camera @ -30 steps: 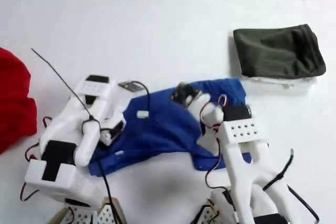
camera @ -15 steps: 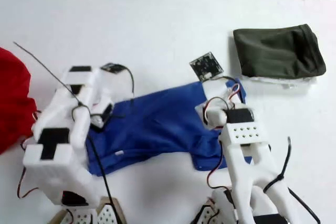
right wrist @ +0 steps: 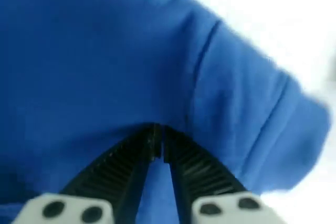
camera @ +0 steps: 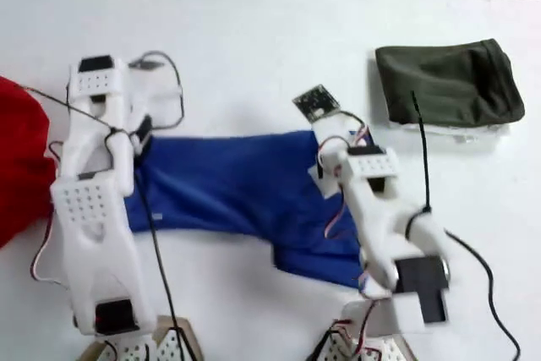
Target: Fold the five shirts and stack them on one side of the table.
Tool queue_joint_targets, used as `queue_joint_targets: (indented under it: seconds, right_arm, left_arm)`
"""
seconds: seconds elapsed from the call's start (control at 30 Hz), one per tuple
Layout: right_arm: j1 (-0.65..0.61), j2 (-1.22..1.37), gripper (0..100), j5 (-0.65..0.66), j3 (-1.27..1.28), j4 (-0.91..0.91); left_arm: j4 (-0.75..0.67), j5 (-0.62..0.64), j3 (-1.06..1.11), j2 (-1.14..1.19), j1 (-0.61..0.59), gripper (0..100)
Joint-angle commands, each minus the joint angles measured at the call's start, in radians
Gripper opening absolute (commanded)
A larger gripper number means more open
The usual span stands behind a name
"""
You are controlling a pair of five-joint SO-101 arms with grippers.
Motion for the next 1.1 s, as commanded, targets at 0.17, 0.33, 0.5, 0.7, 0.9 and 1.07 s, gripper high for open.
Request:
queue_joint_targets:
  seconds: [0.17, 0.33, 0.5, 0.7, 0.9, 1.07]
  right_arm:
    - [0.002, 0.179, 1.9, 0.006, -0.348, 0.202]
    - [-0.001, 0.093, 1.9, 0.012, -0.381, 0.328]
    - [-0.027, -0.127, 1.9, 0.014, -0.245, 0.335]
    - [-0.07, -0.341, 1.9, 0.014, 0.051, 0.252]
    - [-0.045, -0.361, 1.9, 0.015, 0.241, 0.194]
    - [-0.008, -0.371, 1.9, 0.049, 0.273, 0.246]
  left_arm:
    - [0.055, 0.005, -0.55, 0.206, 0.015, 3]
    - [0.057, 0.005, -0.346, 0.044, 0.002, 3]
    - [0.052, -0.014, 0.071, -0.258, 0.008, 3]
    - [-0.163, -0.106, 0.565, -0.489, -0.018, 3]
    - [-0.351, -0.106, 0.837, -0.514, -0.028, 3]
    - [-0.371, -0.103, 0.865, -0.523, -0.023, 3]
